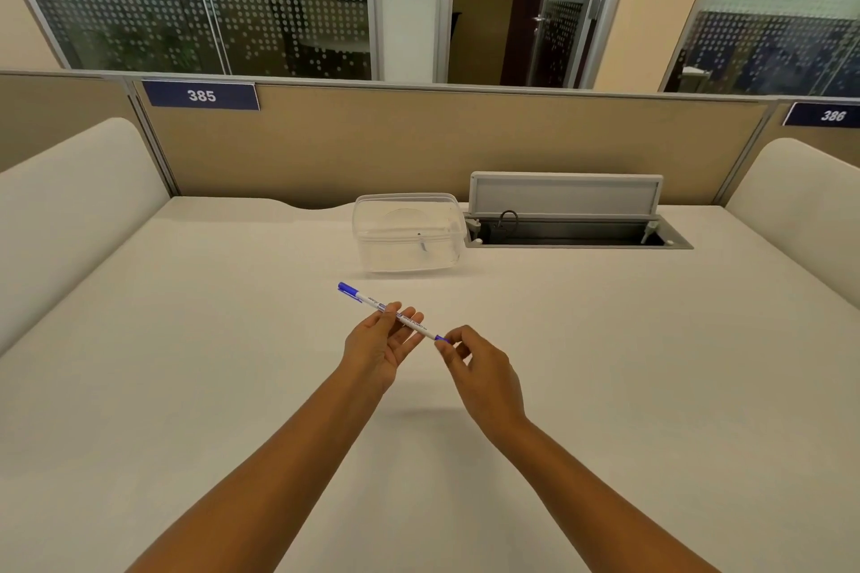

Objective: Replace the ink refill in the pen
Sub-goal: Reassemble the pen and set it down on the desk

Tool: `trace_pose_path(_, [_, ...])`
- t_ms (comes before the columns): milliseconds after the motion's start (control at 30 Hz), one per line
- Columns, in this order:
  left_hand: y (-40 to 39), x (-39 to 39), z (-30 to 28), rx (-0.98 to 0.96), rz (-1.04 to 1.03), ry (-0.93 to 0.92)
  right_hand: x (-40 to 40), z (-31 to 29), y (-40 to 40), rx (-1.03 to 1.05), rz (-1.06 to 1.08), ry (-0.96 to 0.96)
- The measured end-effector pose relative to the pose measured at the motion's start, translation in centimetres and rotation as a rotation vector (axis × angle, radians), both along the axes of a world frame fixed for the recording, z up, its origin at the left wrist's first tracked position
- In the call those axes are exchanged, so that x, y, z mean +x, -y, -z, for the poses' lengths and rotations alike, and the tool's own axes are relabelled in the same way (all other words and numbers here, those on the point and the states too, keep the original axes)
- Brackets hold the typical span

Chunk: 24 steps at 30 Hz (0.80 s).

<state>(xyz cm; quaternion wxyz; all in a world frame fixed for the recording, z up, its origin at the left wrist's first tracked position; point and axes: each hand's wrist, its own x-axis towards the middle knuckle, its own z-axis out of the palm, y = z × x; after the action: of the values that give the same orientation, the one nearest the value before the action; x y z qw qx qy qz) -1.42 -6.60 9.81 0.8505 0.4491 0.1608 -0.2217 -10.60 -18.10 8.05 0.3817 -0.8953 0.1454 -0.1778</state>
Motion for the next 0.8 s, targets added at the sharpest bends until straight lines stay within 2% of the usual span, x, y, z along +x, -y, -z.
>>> trace_pose_path(167, [0.09, -0.05, 0.01, 0.000, 0.003, 0.008, 0.09, -0.13, -0.18, 0.018, 0.016, -0.043])
trace_pose_path(367, [-0.15, -0.08, 0.41, 0.007, -0.004, 0.020, 0.08, 0.02, 0.16, -0.054, 0.004, -0.018])
trace_pose_path(800, [0.42, -0.40, 0.03, 0.049, -0.004, 0.043, -0.08, -0.07, 0.01, 0.034, -0.016, -0.097])
